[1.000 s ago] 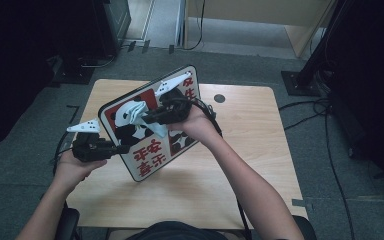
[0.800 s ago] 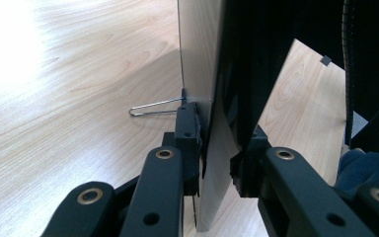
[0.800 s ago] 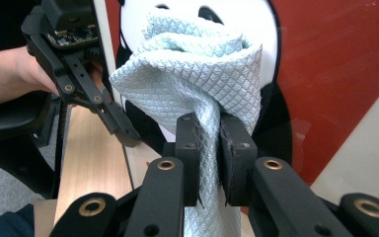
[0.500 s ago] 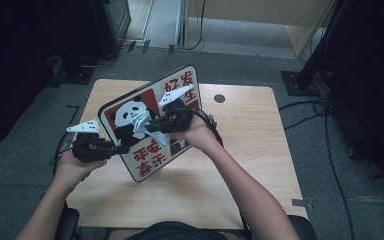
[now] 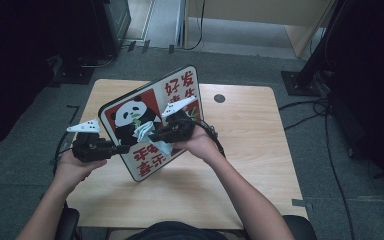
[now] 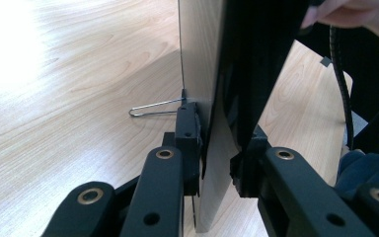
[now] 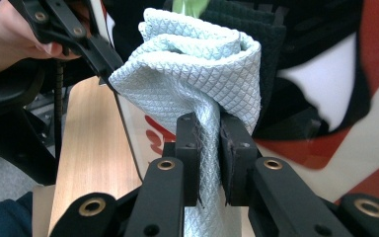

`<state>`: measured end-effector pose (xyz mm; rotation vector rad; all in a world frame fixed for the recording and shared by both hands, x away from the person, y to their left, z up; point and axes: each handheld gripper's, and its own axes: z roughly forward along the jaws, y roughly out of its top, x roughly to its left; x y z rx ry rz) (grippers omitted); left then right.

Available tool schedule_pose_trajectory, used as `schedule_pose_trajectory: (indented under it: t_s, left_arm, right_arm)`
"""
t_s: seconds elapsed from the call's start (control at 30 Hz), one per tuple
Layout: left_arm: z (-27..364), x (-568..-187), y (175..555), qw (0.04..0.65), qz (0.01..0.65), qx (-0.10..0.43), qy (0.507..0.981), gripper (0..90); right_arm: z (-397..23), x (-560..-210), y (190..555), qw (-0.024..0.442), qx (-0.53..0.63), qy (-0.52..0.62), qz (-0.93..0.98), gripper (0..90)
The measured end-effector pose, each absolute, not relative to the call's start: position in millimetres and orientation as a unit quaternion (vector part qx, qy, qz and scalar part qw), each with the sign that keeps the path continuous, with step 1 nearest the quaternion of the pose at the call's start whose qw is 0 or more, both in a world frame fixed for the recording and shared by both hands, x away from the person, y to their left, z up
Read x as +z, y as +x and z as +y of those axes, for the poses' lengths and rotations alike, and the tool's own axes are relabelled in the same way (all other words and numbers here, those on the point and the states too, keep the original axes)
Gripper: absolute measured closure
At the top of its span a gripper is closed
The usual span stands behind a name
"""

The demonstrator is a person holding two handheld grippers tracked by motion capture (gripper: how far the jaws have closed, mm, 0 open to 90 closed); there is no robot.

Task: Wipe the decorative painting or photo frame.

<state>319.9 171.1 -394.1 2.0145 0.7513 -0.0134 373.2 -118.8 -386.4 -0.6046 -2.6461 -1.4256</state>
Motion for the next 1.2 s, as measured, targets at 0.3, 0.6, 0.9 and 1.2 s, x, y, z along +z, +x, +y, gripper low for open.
schedule_pose_trajectory:
  t_s: [0.3,0.6,0.9,1.2]
  left_arm:
    - [171.5,-394.3,320.2,0.476,0.307,-0.009,0.824,76.7]
    - [171.4,-394.2,320.4,0.476,0.309,-0.01,0.823,76.9]
    - [171.3,-394.3,320.3,0.477,0.31,-0.013,0.822,76.4]
    - [171.6,-394.9,320.6,0.479,0.308,-0.009,0.822,76.2]
  right_arm:
    - [-121.3,-410.5,366.6,0.047,-0.461,-0.203,-0.863,80.6]
    - [-124.5,-437.2,360.7,0.05,-0.442,-0.2,-0.873,80.6]
    - [-131.1,-465.5,354.6,0.057,-0.439,-0.21,-0.872,80.6]
    - [-133.5,-483.8,351.5,0.065,-0.419,-0.217,-0.879,80.4]
